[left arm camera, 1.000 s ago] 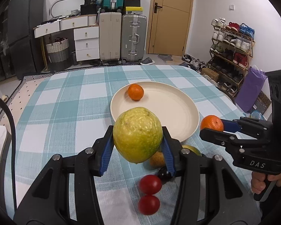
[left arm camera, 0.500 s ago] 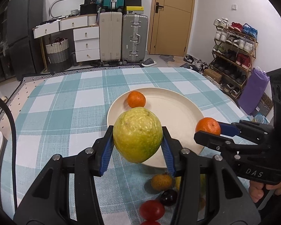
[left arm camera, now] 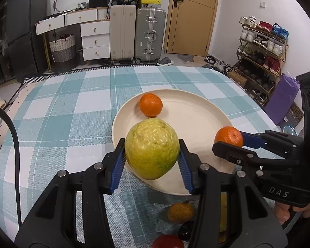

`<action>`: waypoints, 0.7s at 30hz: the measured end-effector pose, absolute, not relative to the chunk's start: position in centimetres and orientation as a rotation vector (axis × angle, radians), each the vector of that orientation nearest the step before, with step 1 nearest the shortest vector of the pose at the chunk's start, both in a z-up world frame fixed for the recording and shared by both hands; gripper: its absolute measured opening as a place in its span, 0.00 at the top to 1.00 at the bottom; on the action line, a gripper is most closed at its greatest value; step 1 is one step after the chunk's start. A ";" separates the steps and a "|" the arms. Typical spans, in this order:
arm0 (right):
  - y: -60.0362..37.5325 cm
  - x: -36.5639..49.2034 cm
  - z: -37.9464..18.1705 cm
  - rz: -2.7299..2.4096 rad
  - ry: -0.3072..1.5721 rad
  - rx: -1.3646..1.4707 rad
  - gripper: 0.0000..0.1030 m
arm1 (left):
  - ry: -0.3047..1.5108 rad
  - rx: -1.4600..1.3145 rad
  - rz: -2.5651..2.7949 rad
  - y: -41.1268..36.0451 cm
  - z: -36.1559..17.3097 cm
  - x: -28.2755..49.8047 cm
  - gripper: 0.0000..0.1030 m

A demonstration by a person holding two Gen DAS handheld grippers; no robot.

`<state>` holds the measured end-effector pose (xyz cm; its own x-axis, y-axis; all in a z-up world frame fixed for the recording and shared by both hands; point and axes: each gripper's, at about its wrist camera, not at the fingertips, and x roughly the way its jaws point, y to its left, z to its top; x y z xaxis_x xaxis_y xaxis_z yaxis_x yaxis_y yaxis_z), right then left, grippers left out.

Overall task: Organize fruits
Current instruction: 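Carry the pomelo with the left gripper while the right gripper carries the tangerine to the plate, then open the left gripper over the plate while the right gripper releases the tangerine there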

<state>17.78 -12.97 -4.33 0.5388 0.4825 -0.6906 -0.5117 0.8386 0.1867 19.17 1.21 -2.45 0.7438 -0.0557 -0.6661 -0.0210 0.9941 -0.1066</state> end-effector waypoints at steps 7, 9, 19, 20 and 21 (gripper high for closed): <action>-12.6 18.2 -4.9 0.586 0.822 -0.063 0.60 | 0.763 -0.092 -0.012 1.0 -3.2 19.9 0.56; -12.6 18.4 -5.1 0.585 0.831 -0.060 0.60 | 0.771 -0.084 -0.011 0.8 -3.3 20.2 0.56; -12.6 19.6 -5.0 0.571 0.843 -0.060 0.60 | 0.813 -0.040 -0.009 -0.1 -3.8 20.8 0.56; -12.5 19.6 -5.0 0.569 0.845 -0.063 0.60 | 0.815 -0.044 -0.011 0.0 -3.9 20.8 0.56; -12.5 19.7 -5.1 0.565 0.847 -0.064 0.60 | 0.816 -0.048 -0.013 0.0 -3.9 20.8 0.56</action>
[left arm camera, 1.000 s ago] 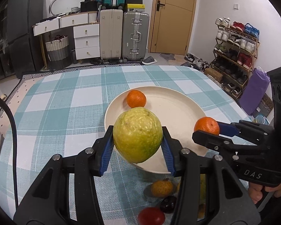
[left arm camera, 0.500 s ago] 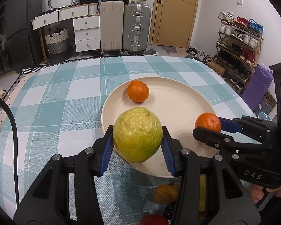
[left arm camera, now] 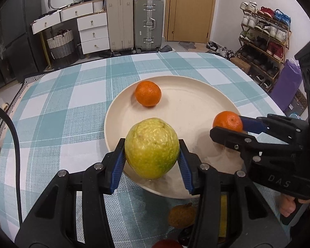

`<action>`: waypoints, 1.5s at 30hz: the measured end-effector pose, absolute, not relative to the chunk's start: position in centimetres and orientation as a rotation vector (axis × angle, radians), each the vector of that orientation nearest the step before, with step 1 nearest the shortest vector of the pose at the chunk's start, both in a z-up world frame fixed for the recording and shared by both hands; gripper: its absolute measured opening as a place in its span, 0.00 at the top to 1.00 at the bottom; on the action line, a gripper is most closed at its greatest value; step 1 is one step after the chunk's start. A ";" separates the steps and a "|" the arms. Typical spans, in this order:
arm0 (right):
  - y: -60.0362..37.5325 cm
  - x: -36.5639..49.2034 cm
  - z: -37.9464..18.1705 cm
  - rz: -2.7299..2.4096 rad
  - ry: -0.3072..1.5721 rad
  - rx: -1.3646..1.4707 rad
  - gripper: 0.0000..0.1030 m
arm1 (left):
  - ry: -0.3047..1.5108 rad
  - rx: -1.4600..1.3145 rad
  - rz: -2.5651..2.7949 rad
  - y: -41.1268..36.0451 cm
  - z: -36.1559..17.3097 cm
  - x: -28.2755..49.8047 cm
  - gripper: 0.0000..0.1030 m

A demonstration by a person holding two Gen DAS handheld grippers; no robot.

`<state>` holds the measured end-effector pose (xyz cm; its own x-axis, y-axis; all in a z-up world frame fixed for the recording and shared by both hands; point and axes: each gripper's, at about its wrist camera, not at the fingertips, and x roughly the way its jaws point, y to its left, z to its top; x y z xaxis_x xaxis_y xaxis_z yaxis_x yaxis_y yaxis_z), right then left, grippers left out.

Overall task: Organize fruits
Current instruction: 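Open the left gripper over the plate while the right gripper releases the tangerine there, then reach the right gripper toward the green-yellow citrus beside the plums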

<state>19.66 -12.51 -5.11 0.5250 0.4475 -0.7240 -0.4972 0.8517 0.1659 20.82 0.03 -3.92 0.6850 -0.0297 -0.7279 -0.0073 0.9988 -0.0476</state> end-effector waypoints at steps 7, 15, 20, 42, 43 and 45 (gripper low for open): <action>-13.2 18.9 -4.3 0.558 0.811 -0.040 0.36 | 0.760 -0.081 -0.026 0.7 -2.8 19.8 0.53; -15.9 15.5 -1.5 0.541 0.754 -0.018 0.07 | 0.639 -0.123 0.006 2.4 0.4 15.3 0.15; -16.9 13.2 -0.9 0.521 0.723 -0.037 0.00 | 0.604 -0.132 0.036 3.8 1.6 11.5 0.00; -16.5 7.8 -1.9 0.529 0.755 -0.117 0.00 | 0.623 -0.064 0.047 2.6 0.8 2.6 0.00; -16.5 7.7 -2.1 0.528 0.759 -0.124 0.00 | 0.624 -0.067 0.047 2.6 0.7 2.5 0.00; -16.6 7.7 -2.5 0.528 0.773 -0.133 0.00 | 0.635 -0.071 0.046 2.7 0.4 2.5 0.00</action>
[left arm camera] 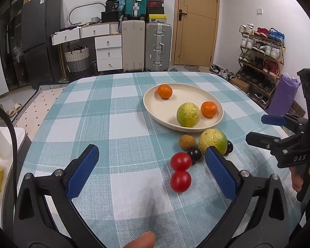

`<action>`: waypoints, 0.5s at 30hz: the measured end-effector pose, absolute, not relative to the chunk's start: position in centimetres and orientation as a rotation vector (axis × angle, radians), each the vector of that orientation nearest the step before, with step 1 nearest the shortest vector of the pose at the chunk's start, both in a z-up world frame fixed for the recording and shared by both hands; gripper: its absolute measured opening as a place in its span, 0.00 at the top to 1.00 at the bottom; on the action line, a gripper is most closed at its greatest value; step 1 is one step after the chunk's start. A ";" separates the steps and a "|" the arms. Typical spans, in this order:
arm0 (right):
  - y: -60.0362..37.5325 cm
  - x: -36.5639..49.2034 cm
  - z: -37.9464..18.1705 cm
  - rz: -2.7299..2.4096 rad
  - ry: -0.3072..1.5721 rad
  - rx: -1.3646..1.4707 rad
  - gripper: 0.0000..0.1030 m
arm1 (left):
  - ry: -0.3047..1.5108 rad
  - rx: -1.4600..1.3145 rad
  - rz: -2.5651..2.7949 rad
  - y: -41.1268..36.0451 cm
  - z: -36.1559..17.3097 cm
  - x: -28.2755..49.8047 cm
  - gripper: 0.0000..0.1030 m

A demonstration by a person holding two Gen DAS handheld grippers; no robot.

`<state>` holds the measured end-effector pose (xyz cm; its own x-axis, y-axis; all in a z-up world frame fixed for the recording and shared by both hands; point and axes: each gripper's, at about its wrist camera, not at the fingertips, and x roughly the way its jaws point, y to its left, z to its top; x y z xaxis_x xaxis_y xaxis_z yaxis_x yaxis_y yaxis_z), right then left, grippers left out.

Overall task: Organize fruits
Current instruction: 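Reach the right gripper toward the green-yellow citrus beside the plums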

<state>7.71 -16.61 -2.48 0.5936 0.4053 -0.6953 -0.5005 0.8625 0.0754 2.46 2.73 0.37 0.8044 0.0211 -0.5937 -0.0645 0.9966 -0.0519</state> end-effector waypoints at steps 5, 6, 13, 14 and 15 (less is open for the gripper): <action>-16.6 8.0 -3.4 0.520 0.814 -0.144 0.00 | 0.675 -0.079 0.043 2.8 -0.8 2.6 0.00; -16.5 8.1 -3.6 0.519 0.820 -0.146 0.00 | 0.681 -0.078 0.042 2.7 -1.1 2.7 0.01; -16.2 8.6 -5.2 0.501 0.870 -0.186 0.00 | 0.717 -0.070 0.020 2.4 -2.1 3.2 0.01; -16.2 8.6 -5.3 0.492 0.872 -0.194 0.00 | 0.723 -0.070 0.018 2.4 -2.3 3.3 0.01; -16.2 8.7 -5.4 0.487 0.872 -0.197 0.00 | 0.729 -0.070 0.016 2.4 -2.4 3.3 0.00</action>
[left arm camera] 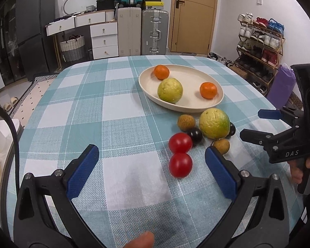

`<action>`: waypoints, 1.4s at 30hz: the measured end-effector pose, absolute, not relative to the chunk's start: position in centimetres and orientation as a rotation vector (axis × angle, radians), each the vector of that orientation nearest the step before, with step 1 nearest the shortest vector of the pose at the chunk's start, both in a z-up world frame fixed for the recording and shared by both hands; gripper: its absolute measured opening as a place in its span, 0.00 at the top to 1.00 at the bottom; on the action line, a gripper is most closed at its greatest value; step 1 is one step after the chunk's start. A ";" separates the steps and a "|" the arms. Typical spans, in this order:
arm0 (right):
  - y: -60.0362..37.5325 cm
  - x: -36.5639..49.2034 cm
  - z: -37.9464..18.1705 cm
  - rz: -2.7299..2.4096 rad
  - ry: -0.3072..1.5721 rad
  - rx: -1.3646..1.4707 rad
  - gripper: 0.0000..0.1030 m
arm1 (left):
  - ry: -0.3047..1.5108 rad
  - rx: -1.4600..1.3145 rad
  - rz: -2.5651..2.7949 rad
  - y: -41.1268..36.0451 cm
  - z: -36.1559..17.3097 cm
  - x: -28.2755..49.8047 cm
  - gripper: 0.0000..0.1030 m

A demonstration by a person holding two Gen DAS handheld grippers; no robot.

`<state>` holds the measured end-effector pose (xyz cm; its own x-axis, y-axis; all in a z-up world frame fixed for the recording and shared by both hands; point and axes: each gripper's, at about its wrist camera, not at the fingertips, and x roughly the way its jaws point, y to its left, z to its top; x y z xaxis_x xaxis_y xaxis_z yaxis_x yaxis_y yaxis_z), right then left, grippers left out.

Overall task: Organize fruits
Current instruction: 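Reach the right gripper toward the green-yellow citrus beside the plums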

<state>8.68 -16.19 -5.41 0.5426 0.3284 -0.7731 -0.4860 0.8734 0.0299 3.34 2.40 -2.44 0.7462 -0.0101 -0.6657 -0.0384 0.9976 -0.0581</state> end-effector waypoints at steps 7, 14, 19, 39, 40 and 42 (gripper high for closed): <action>-16.2 8.9 -5.7 0.519 0.886 -0.185 0.01 | 0.763 -0.066 0.007 2.3 -3.1 3.9 0.01; -15.4 9.0 -6.4 0.542 0.904 -0.223 0.13 | 0.789 -0.057 0.002 2.0 -3.7 4.3 0.00; -15.0 9.1 -6.8 0.568 0.919 -0.222 0.21 | 0.802 -0.059 0.000 2.1 -3.9 4.6 0.00; -13.0 9.4 -6.8 0.645 0.901 -0.274 0.48 | 0.830 -0.063 -0.003 2.1 -4.4 5.1 0.00; -12.9 9.4 -6.8 0.650 0.900 -0.275 0.51 | 0.830 -0.064 -0.001 2.1 -4.4 5.1 0.01; -12.7 9.3 -6.8 0.660 0.897 -0.279 0.53 | 0.830 -0.063 0.000 2.1 -4.5 5.2 0.00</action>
<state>9.34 -12.74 -6.78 0.4448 0.4125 -0.7950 -0.6363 0.7702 0.0436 5.18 2.08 -4.46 0.6749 -0.0249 -0.7375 -0.0248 0.9981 -0.0564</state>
